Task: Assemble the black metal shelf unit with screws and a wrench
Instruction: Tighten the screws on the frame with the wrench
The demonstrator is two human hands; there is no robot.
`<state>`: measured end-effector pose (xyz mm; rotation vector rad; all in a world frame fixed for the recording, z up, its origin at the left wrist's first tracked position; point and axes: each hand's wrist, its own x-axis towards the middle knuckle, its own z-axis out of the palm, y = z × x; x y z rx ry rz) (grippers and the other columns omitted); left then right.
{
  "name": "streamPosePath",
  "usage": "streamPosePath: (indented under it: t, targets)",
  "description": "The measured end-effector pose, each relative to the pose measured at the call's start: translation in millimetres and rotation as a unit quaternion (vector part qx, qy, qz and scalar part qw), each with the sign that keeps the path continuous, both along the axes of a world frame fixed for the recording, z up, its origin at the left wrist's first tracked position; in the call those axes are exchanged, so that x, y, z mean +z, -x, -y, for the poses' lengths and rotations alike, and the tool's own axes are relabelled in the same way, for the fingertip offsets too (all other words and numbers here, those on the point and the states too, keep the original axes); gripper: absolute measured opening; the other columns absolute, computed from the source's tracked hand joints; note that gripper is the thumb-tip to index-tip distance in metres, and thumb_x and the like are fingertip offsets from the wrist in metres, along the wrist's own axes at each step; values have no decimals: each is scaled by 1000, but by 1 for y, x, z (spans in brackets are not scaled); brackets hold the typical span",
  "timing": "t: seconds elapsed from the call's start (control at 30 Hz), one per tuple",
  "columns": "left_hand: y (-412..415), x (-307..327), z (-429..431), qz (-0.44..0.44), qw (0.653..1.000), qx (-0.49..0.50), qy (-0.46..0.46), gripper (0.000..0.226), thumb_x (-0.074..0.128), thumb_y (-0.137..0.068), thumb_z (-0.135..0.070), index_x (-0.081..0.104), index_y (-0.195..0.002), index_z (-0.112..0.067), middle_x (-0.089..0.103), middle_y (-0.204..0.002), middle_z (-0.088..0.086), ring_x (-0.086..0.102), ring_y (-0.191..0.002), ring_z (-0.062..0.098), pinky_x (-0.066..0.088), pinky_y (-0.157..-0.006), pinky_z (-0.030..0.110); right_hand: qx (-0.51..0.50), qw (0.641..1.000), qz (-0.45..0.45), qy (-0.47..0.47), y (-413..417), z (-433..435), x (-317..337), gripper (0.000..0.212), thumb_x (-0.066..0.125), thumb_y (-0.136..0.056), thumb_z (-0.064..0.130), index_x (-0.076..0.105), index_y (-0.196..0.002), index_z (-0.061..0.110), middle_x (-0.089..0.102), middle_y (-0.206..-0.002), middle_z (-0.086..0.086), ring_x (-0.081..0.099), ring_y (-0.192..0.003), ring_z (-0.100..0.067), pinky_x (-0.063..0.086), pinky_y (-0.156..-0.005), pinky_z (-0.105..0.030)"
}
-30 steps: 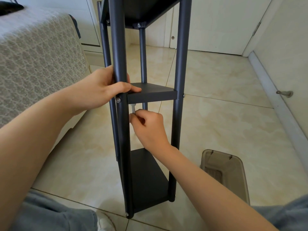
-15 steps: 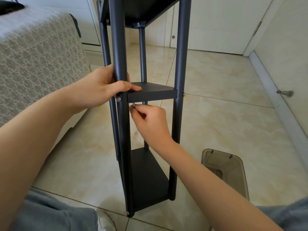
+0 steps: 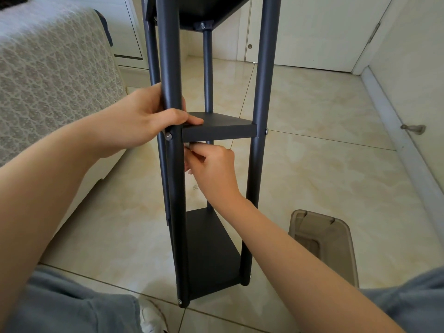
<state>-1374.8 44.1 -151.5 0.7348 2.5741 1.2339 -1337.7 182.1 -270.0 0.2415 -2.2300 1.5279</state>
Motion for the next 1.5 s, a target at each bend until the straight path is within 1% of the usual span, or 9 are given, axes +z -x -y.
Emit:
streamPosePath:
  t: [0.1,0.3,0.47,0.67,0.77,0.97,1.17,1.33,1.5]
  targets:
    - [1,0,1,3,1000,0,1,51,60,-66,-61,62,-98,-21,75,-105,2,69,-103,12,52,-91,31,-17,1000,-18,11,6,6,-6,19,62,-94,7,72,-80,0,68,-66,-10,62,-60,-16,54,-67,-32]
    - [6,-6,5,-7,1000,15,3,8,61,-94,-30,60,-100,-25,75,-105,3,68,-107,16,51,-96,35,-47,997,-62,20,18,15,-16,15,62,-92,4,71,-82,-3,68,-70,-11,57,-64,-7,44,-68,-6]
    - [8,-6,6,4,1000,9,-13,5,58,-98,-21,57,-103,-20,77,-104,-4,70,-106,5,48,-93,29,-57,994,-90,31,26,20,-20,14,62,-91,4,71,-84,-4,70,-73,-13,65,-71,-17,45,-73,-8]
    - [8,-5,6,4,1000,13,-13,6,58,-98,-20,57,-103,-20,76,-104,-5,69,-106,3,49,-93,29,-45,996,-78,29,24,17,-19,15,61,-93,4,71,-82,-3,64,-66,-3,55,-62,-2,41,-69,-3]
    - [6,-4,4,-4,1000,14,-2,30,64,-83,-43,58,-102,-21,75,-104,0,70,-105,11,51,-95,33,-21,998,-50,26,17,10,-19,21,59,-94,7,70,-78,0,52,-58,12,52,-58,7,38,-66,-3]
    - [6,-4,4,10,1000,17,-5,47,62,-72,-53,55,-112,-28,76,-106,-4,70,-103,8,51,-88,27,28,993,102,-50,-13,-8,-32,25,52,-101,26,68,-93,8,62,-70,-1,61,-65,-15,56,-69,-33]
    - [8,-2,-5,5,1000,24,6,55,63,-62,-64,57,-109,-37,72,-100,-7,68,-95,-1,50,-76,16,29,990,129,-58,-45,-39,-34,20,55,-100,25,70,-101,12,53,-71,22,57,-68,1,46,-69,-11]
    - [4,2,-16,0,1000,24,5,58,63,-56,-68,60,-103,-34,72,-91,-13,67,-87,-7,51,-63,10,-13,991,98,-88,-70,-73,-34,19,55,-99,26,70,-100,15,54,-70,22,57,-66,-1,43,-62,-11]
    - [1,7,-26,18,1000,13,3,49,68,-63,-57,64,-101,-26,71,-87,-21,66,-84,-8,47,-60,2,-94,987,68,-113,-89,-120,-44,26,52,-96,34,71,-99,16,61,-71,14,60,-67,-4,44,-59,-12]
